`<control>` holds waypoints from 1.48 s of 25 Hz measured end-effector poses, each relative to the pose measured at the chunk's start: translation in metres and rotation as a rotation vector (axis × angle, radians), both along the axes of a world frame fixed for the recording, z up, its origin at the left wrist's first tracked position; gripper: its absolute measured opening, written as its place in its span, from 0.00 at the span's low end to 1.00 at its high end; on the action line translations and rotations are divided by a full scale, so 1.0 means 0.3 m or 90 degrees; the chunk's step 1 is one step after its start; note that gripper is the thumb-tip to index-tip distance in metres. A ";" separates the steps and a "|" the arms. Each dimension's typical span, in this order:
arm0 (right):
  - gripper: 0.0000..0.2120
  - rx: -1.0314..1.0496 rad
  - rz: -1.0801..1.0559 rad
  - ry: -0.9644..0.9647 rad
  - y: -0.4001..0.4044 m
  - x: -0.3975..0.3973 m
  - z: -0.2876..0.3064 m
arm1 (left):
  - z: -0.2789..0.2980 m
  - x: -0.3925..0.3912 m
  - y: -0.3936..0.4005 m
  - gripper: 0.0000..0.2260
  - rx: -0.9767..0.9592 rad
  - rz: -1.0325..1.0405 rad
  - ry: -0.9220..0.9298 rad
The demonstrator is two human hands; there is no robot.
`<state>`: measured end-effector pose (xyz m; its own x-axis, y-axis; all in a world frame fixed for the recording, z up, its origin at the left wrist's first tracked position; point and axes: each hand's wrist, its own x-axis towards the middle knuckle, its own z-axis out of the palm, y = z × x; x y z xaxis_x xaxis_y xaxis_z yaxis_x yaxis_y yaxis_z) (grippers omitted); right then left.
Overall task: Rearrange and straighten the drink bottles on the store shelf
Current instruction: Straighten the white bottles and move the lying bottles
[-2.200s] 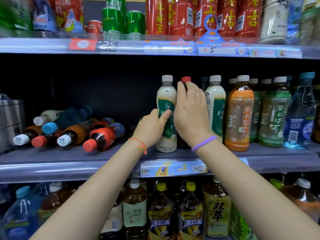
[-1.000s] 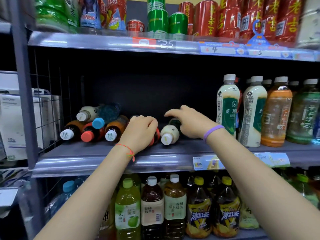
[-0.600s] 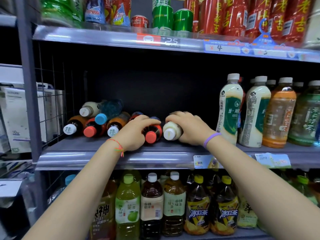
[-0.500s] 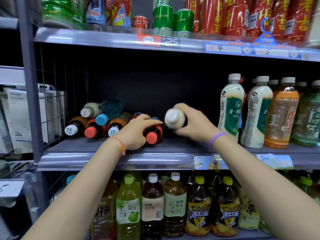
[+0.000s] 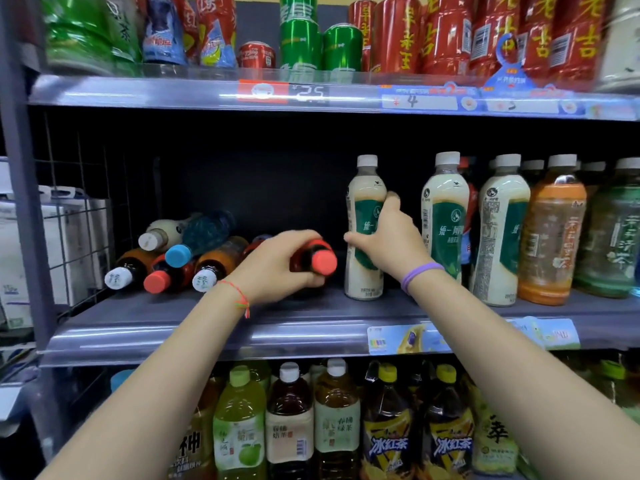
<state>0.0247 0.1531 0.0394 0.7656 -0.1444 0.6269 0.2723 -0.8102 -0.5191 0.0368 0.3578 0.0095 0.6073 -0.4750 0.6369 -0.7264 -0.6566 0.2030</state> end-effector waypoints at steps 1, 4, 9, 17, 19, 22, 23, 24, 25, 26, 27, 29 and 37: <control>0.45 -0.034 -0.021 -0.004 0.003 0.000 -0.016 | 0.018 -0.004 -0.012 0.24 -0.090 0.002 -0.013; 0.45 -0.084 -0.057 -0.044 0.006 -0.002 -0.050 | 0.102 -0.010 -0.059 0.16 -0.302 0.036 -0.006; 0.47 -0.128 -0.085 -0.035 0.015 -0.012 -0.072 | 0.156 0.032 -0.159 0.15 -0.457 0.129 0.043; 0.45 -0.173 -0.121 -0.053 0.002 -0.030 -0.096 | 0.153 0.125 -0.231 0.18 -0.485 0.090 0.186; 0.38 -0.249 -0.205 -0.187 -0.002 -0.026 -0.120 | 0.142 0.128 -0.232 0.19 -0.453 0.104 0.215; 0.14 -0.374 -0.232 -0.364 -0.003 -0.013 -0.127 | 0.118 0.106 -0.240 0.22 -0.323 0.173 0.286; 0.10 -0.414 -0.193 -0.375 -0.003 -0.010 -0.136 | 0.104 0.102 -0.246 0.23 -0.292 0.180 0.316; 0.07 -0.434 -0.153 -0.360 -0.002 -0.011 -0.145 | 0.088 0.101 -0.253 0.23 -0.280 0.175 0.339; 0.08 -0.449 -0.116 -0.334 -0.004 -0.004 -0.159 | 0.073 0.101 -0.262 0.21 -0.279 0.167 0.348; 0.11 -0.458 -0.095 -0.297 -0.007 0.001 -0.171 | 0.062 0.105 -0.272 0.19 -0.281 0.162 0.351; 0.13 -0.461 -0.081 -0.270 -0.014 0.019 -0.183 | 0.059 0.110 -0.279 0.16 -0.293 0.155 0.357; 0.15 -0.443 -0.057 -0.225 -0.015 0.018 -0.175 | 0.066 0.103 -0.282 0.14 -0.327 0.128 0.389; 0.15 -0.358 0.179 0.025 0.162 0.035 -0.141 | 0.043 0.032 0.061 0.14 0.028 0.514 -0.049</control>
<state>0.0354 0.2016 -0.0030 0.7499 0.4095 0.5196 0.5042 -0.8622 -0.0482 0.0463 0.3760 0.0225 0.7289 0.0651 0.6815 -0.0367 -0.9903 0.1339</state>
